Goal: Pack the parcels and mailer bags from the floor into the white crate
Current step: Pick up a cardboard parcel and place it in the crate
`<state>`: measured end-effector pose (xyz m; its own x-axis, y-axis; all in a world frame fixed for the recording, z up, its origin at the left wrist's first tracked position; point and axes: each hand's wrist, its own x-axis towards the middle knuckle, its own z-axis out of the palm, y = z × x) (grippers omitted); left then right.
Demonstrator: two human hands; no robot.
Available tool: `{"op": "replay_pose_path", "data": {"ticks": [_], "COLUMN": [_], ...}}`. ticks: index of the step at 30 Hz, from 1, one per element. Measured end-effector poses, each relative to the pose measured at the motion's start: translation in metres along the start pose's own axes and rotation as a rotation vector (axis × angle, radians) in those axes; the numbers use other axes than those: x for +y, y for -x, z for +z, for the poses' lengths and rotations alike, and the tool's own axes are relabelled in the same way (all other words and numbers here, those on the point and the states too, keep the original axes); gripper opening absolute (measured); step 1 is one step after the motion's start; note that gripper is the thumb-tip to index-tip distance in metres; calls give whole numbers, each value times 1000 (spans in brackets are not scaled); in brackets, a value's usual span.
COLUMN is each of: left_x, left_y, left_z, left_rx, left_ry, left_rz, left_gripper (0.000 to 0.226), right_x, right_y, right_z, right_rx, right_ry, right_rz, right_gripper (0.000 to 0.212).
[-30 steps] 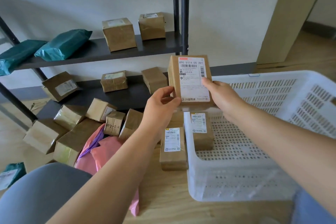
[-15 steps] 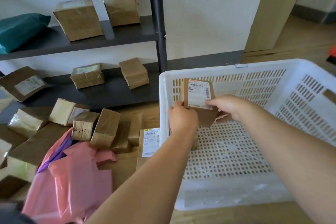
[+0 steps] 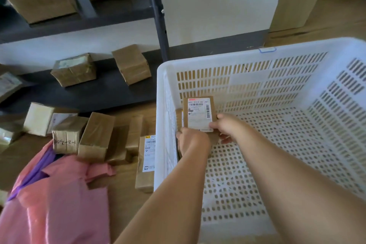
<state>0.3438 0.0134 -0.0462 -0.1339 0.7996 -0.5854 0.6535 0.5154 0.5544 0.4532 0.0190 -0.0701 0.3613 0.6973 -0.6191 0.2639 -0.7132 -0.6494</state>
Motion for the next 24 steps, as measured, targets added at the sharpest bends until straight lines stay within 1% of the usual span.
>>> {"op": "replay_pose_path", "data": {"ticks": [2, 4, 5, 7, 9, 11, 13, 17, 19, 21, 24], "left_x": [0, -2, -3, -3, -2, -1, -4, -3, 0, 6, 13], "left_y": [2, 3, 4, 5, 6, 12, 10, 16, 24, 38, 59], "left_z": [4, 7, 7, 4, 0, -5, -7, -12, -15, -26, -48], "left_rx": [4, 22, 37, 64, 83, 89, 108, 100, 108, 102, 134], "left_ry": [15, 96, 154, 231, 319, 341, 310, 249, 168, 148, 155], "left_rz": [-32, 3, -14, -50, -63, -48, -21, 67, 168, 269, 461], "left_gripper": [58, 52, 50, 52, 53, 54, 52, 49, 56, 62, 58], "right_x": [-1, -4, -5, -7, -7, -7, -7, -4, -7, -14, -32], "right_y": [-3, -3, -4, -4, -2, 3, 6, 13, 21, 35, 59], "right_z": [3, 4, 5, 8, 11, 10, 6, -2, -7, -12, -17], "right_rx": [13, 18, 15, -19, -80, -103, -73, 3, 1, -14, -30], "right_ry": [-29, -47, -67, -120, -138, -102, -78, -121, -142, -197, -270], "right_rz": [-19, -30, -37, -43, -54, -59, -53, -11, 4, 17, 20], "right_gripper": [27, 31, 36, 45, 48, 49, 49, 40, 37, 42, 52]}}
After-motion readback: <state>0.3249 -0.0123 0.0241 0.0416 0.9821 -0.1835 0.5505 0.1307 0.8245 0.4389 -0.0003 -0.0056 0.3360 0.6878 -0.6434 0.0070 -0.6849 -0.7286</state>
